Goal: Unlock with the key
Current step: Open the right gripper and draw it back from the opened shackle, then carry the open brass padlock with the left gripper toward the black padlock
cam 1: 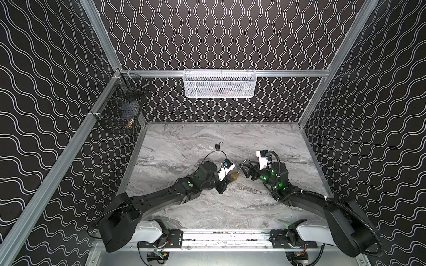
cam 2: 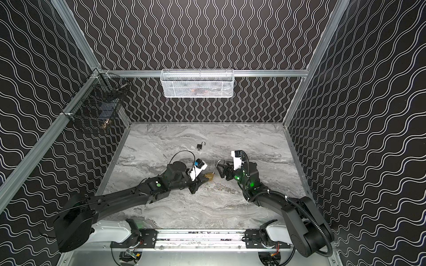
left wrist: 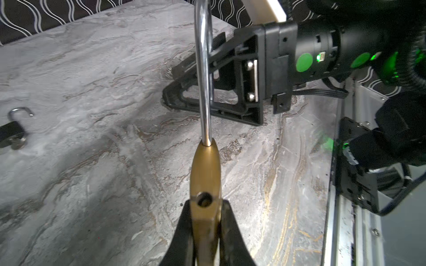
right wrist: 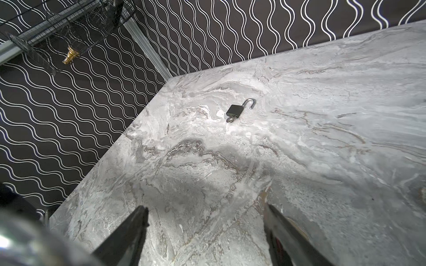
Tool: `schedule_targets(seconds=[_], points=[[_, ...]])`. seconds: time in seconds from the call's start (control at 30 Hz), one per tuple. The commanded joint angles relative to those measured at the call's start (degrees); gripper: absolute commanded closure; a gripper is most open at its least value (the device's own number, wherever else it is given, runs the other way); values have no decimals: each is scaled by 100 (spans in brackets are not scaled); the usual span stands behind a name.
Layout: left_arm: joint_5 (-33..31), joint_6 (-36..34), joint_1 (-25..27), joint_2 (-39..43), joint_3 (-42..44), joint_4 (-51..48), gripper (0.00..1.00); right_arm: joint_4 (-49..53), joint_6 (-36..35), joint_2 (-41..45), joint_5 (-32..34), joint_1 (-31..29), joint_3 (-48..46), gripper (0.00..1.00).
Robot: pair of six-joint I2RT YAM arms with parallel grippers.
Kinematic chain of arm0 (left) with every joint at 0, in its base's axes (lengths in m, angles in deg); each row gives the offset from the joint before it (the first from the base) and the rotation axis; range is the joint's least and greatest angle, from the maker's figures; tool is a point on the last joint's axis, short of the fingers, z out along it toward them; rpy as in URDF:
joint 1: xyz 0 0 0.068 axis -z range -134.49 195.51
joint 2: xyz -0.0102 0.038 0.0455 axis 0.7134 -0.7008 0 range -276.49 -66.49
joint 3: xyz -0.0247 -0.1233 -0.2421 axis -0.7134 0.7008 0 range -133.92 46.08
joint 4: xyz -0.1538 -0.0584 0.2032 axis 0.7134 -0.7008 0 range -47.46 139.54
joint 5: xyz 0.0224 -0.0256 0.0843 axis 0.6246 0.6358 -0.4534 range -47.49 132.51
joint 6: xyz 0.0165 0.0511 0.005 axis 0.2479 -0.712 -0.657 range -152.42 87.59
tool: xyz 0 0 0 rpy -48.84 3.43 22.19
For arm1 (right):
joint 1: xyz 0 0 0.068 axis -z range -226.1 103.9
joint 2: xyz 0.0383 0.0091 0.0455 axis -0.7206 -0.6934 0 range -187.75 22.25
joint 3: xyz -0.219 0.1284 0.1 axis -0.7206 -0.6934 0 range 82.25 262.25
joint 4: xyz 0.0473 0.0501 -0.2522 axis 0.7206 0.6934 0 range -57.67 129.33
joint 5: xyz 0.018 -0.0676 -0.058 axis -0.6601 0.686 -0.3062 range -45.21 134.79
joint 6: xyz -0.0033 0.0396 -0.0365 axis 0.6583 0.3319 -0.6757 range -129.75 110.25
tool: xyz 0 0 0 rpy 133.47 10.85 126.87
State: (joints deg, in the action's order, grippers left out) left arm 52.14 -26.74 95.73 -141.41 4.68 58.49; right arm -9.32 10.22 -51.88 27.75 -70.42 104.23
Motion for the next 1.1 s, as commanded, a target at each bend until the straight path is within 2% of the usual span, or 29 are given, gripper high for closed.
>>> schedule_targets(seconds=[0.0,0.23,0.43,0.57,0.7,0.83,1.07], points=[[-865,-62,-9,143,36,208,100,166,-63,17,427,23,13,17],[-1237,123,-65,0,-181,-97,100,-840,-102,395,-186,23,-483,7],[-681,554,-663,-205,-707,-630,100,-1160,-195,957,35,23,-925,1],[117,884,-1313,-356,-1222,-1148,100,-1593,-313,1321,-71,28,-1228,1],[898,970,-1832,-883,-1975,-1976,100,-2166,-345,1423,-385,10,-1441,1],[968,1098,-2360,-1473,-2560,-2651,100,-2397,-353,1487,-392,6,-1574,1],[1376,1485,-3188,-2169,-2893,-2502,100,-2208,-373,1379,-344,6,-1455,1]])
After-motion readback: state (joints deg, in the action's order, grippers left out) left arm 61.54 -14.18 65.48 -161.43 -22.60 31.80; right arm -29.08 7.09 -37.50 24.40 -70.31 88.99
